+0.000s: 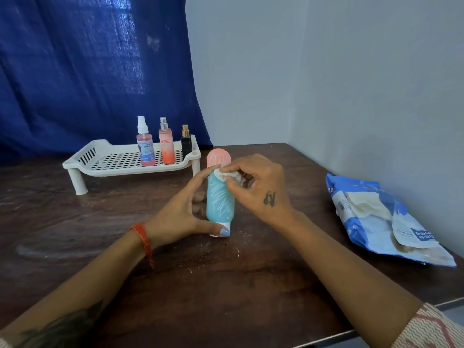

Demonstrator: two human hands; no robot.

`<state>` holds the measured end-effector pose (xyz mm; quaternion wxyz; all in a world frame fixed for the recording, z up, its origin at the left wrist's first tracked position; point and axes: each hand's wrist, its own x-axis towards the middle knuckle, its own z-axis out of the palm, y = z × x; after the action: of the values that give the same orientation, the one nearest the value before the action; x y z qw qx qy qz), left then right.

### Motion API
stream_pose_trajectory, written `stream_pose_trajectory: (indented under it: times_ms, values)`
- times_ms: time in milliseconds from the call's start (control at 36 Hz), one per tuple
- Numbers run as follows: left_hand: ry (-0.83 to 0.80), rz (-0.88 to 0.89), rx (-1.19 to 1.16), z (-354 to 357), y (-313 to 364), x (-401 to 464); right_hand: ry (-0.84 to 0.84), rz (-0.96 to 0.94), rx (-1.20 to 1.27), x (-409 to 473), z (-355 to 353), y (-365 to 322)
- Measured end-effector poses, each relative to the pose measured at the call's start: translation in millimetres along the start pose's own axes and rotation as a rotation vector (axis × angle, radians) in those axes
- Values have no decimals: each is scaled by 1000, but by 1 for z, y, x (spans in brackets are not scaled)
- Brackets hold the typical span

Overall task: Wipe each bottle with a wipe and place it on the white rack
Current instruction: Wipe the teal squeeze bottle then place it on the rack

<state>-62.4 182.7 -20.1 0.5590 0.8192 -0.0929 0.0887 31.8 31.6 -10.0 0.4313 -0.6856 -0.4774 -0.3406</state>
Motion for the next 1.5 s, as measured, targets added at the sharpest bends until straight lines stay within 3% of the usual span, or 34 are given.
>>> stream_pose_trajectory:
  times_ms: [250, 500, 806, 972, 1111, 1500]
  values:
    - [-2, 8, 10, -2, -2, 0, -87, -110, 48, 0, 3, -10]
    - [12, -4, 20, -2, -5, 1, -8, -14, -57, 1, -1, -1]
    - [9, 45, -5, -1, -2, 1, -103, -240, -2, 1, 6, -17]
    - [9, 64, -5, 0, -3, 1, -83, -265, -87, 0, 8, -17]
    - [10, 53, -23, 2, 1, 0, 9, -190, -194, 0, 8, -17]
    - [7, 7, 38, 0, -2, 0, 115, 132, -144, 0, 5, -9]
